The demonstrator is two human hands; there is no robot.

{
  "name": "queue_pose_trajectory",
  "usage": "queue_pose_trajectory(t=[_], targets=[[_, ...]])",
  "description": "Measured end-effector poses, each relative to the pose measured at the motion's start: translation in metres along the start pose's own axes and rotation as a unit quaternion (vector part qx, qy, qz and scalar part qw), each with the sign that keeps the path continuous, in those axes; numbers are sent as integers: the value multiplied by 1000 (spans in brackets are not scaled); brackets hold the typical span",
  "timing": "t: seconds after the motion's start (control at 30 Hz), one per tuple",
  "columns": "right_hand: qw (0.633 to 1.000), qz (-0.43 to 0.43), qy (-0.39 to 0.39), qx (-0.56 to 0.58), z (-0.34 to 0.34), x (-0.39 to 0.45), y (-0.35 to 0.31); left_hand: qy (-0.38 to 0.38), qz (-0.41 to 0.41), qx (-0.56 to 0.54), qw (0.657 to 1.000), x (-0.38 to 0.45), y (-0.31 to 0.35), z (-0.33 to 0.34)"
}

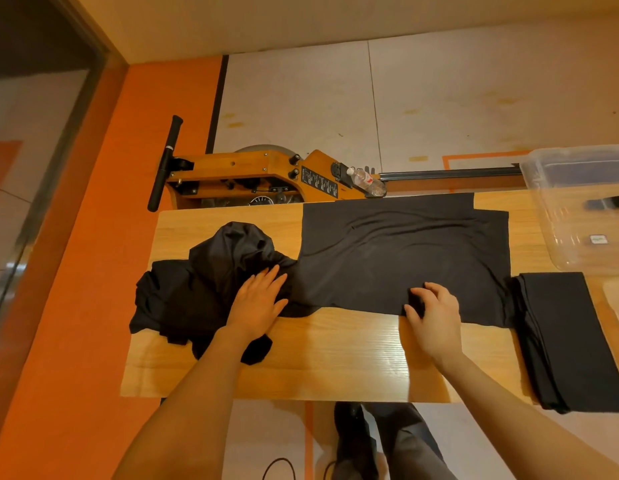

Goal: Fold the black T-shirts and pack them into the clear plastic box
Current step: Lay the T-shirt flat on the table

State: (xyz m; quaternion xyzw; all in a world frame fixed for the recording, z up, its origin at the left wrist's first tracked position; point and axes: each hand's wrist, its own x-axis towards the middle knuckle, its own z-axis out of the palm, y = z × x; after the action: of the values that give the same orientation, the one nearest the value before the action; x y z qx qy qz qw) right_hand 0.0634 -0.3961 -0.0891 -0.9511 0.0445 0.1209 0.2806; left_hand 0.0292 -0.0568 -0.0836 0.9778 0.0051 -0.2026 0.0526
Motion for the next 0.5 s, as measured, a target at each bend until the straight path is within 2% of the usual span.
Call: queue_pose_trajectory(t=[0.1,0.2,0.27,0.33,0.4,0.5], targets=[[1000,-17,6,-12,7,-5,-15,-11,5,24,1000,-6,-15,0],[996,-84,1,-22,20,-15,-39,11,12,-3,1000,-14,-23,-11],[989,-143,-21,-22,35,-23,-63,94,60,4,994,-21,-22,-20],[979,-196,-49,-13,53,-31,-89,187,95,59,976,-26,-23,-24],[967,-242,-78,-7,71,-38,-116,214,40,94,972,-32,-28,-28],[945,-295,-136,-22,93,-44,-152,180,-113,83,973,-38,-40,-28]])
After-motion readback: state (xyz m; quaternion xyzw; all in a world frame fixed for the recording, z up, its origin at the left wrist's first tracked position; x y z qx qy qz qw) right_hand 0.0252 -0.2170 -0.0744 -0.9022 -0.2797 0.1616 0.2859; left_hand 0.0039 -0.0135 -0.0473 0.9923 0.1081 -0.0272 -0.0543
